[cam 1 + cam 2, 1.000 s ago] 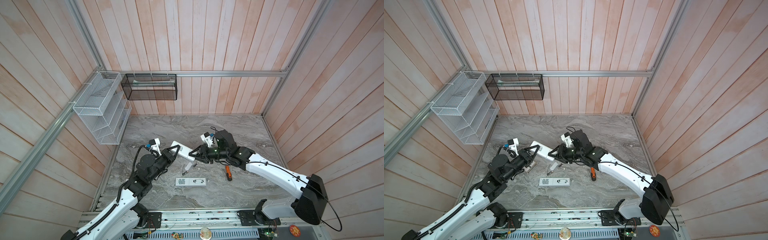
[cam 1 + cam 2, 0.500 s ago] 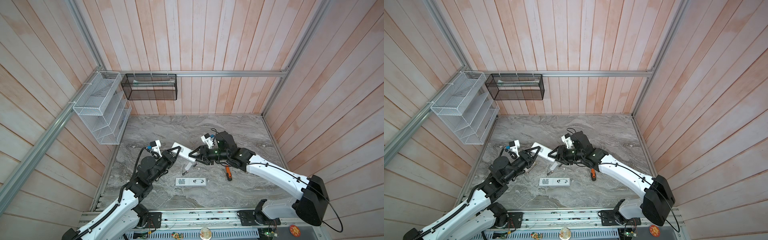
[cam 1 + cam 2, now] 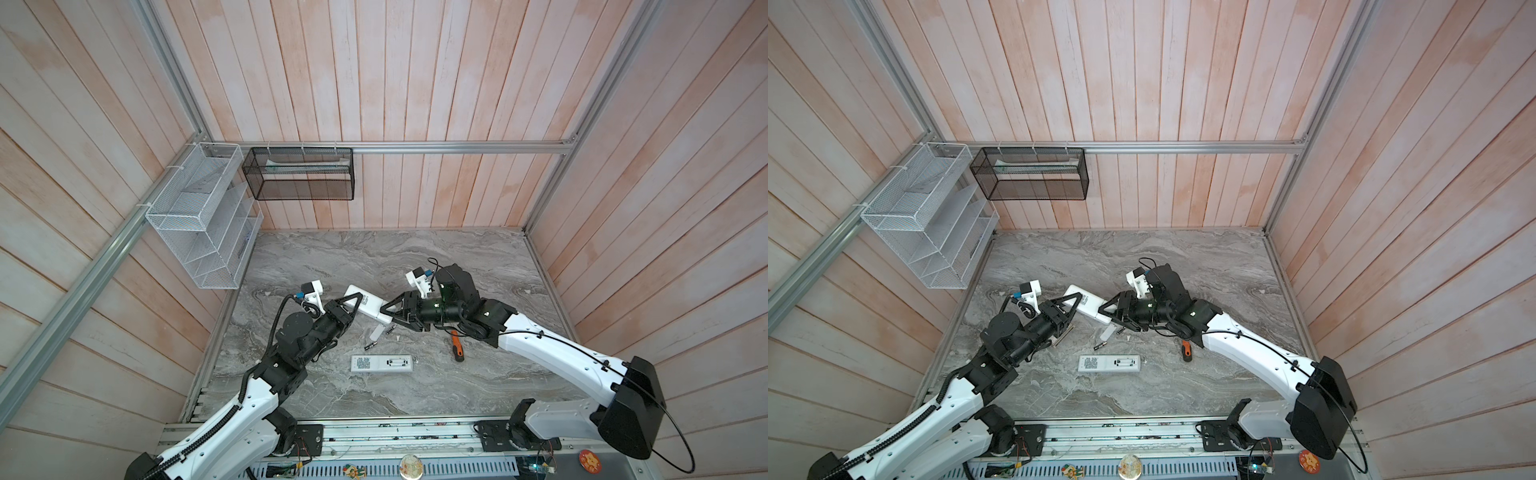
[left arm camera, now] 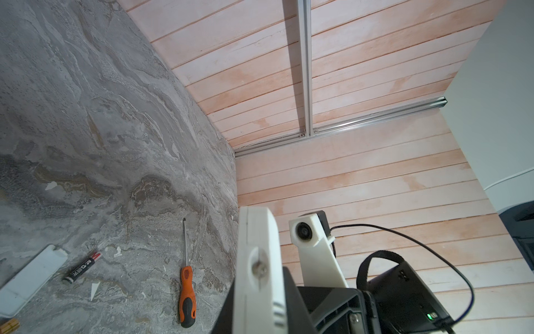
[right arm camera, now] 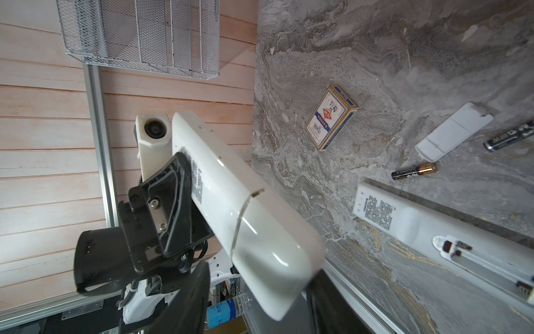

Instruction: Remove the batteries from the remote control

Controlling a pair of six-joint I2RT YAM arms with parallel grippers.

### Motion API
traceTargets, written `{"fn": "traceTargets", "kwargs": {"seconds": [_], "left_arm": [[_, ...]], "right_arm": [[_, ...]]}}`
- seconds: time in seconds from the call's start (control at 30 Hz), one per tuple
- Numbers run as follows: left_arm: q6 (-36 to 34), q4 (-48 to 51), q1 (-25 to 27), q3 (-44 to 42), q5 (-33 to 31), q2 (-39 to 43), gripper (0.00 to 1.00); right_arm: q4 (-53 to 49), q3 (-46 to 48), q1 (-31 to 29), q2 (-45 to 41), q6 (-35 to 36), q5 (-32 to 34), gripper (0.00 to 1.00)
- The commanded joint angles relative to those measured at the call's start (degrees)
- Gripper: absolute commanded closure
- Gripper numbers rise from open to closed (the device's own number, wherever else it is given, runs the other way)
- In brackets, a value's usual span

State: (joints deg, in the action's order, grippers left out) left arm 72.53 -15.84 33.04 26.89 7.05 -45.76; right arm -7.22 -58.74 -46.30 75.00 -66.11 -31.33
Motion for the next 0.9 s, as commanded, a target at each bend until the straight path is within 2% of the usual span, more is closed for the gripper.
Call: {"fn": "traceTargets", "kwargs": {"seconds": [0.0, 0.3, 0.87], "left_arm": [[-1.86, 0.23, 0.06, 1.69, 0.07, 0.35, 0.94], [-5.50, 5.26, 0.08, 3.69, -0.52, 1.11, 0.95], [-5.74, 7.84, 0.10, 3.61, -1.86, 2.48, 0.96]], "right_arm": [[1.51, 0.14, 0.27, -1.03, -0.43, 0.75, 0.50], [0.45, -0.40, 0.35, -1.06, -0.25, 0.77, 0.50], [0.36, -0.25, 0.34, -2.29, -0.43, 1.48, 0.55]]}}
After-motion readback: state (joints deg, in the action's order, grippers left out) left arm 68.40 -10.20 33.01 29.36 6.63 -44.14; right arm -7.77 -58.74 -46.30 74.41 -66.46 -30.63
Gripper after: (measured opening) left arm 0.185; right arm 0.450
